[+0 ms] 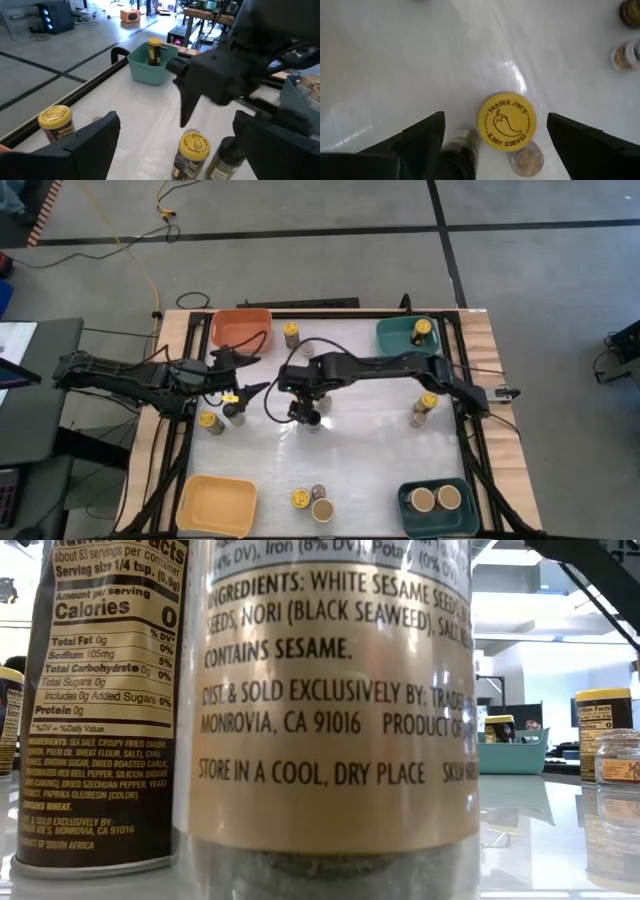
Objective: Sort spices by type
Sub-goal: Put the center yellow seasoning into the light blue bin
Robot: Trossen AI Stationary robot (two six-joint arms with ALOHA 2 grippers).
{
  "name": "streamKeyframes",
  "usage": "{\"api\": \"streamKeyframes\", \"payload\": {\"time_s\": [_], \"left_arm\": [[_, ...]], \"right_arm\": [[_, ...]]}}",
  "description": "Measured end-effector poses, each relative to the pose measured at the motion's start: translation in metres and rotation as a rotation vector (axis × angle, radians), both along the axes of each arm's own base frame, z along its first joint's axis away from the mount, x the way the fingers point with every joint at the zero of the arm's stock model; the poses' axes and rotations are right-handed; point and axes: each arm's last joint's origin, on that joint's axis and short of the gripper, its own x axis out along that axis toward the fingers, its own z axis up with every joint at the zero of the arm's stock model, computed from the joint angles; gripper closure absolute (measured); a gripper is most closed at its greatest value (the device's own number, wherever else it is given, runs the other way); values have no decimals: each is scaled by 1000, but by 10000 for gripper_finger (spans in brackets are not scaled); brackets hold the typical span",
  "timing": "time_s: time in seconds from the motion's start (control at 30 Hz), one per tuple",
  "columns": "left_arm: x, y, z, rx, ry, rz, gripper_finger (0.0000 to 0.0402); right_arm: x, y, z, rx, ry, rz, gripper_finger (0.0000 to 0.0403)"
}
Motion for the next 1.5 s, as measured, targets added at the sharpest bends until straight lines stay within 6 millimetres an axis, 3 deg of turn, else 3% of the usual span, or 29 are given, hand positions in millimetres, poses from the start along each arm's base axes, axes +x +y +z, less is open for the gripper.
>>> {"api": "streamKeyframes", "payload": {"time_s": [0.3,0.63,1.1,1.23,1.5], "left_arm": [[0,0,0,-1,3,-12,29],[-1,0,-3,4,34,-12,29],[-1,0,-4,6,48,-12,29],[-1,0,-4,7,48,-11,29],[-1,0,-4,8,48,-10,29]], "right_arm": [[-1,-8,-10,29,39,-74,27],[11,-4,-45,70,104,-70,32],[8,-15,-42,74,126,-112,139],[5,-17,-32,59,100,-77,160],[-32,-46,36,-21,43,-135,160]]}}
